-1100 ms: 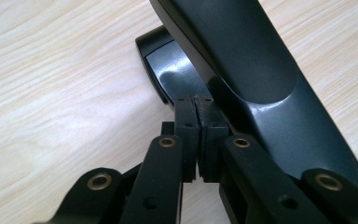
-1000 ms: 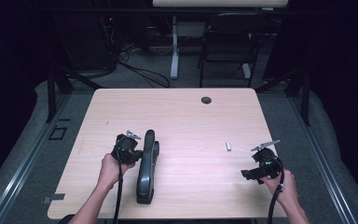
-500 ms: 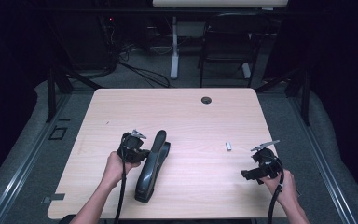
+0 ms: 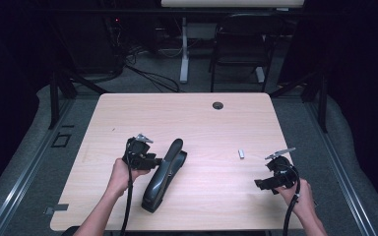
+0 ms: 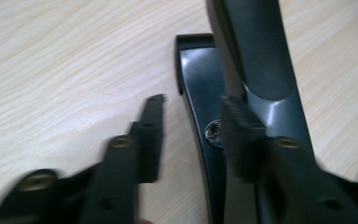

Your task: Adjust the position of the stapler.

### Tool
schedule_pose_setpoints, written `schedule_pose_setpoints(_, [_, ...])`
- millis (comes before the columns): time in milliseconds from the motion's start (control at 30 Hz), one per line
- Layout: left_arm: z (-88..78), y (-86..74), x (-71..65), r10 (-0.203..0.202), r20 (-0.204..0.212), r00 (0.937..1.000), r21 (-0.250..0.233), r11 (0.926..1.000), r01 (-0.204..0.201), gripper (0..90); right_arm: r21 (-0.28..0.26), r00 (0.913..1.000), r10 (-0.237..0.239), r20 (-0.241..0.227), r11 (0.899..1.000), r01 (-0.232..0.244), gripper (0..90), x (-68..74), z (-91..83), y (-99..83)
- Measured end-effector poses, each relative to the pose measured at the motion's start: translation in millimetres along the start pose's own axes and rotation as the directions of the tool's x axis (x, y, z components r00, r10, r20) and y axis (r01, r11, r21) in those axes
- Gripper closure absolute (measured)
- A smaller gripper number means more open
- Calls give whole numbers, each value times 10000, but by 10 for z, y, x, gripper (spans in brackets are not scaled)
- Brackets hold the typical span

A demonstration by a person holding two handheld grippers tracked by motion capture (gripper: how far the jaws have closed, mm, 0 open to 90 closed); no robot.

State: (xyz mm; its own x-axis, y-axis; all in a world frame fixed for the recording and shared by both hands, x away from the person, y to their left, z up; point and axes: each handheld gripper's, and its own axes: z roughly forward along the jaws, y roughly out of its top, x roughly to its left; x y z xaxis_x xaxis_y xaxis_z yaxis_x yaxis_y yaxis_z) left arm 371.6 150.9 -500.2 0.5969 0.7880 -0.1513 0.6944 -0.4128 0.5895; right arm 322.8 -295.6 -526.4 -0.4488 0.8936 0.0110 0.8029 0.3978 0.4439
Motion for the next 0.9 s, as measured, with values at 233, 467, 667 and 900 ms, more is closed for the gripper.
schedule_pose_setpoints(233, [-131, 37, -26, -510, -231, 9984, -742, 9960, 491, 265, 7, 10000, -2, -20, 10000, 2, 140, 0, 0, 0])
schedule_pose_setpoints(467, [-138, 68, -169, -284, 37, 9996, -912, 9954, 286, 89, -17, 10000, 2, -31, 10000, -2, 140, 3, 1, 0])
schedule_pose_setpoints(667, [3, 74, -380, 518, 91, 9986, -263, 9983, -515, 73, -31, 9999, 42, -140, 10000, -42, 140, 11, 11, 1])
schedule_pose_setpoints(900, [201, 20, -533, 1254, -99, 9921, 308, 9917, -1250, 270, -4, 9999, 32, -153, 10000, -32, 140, 13, 12, 2])
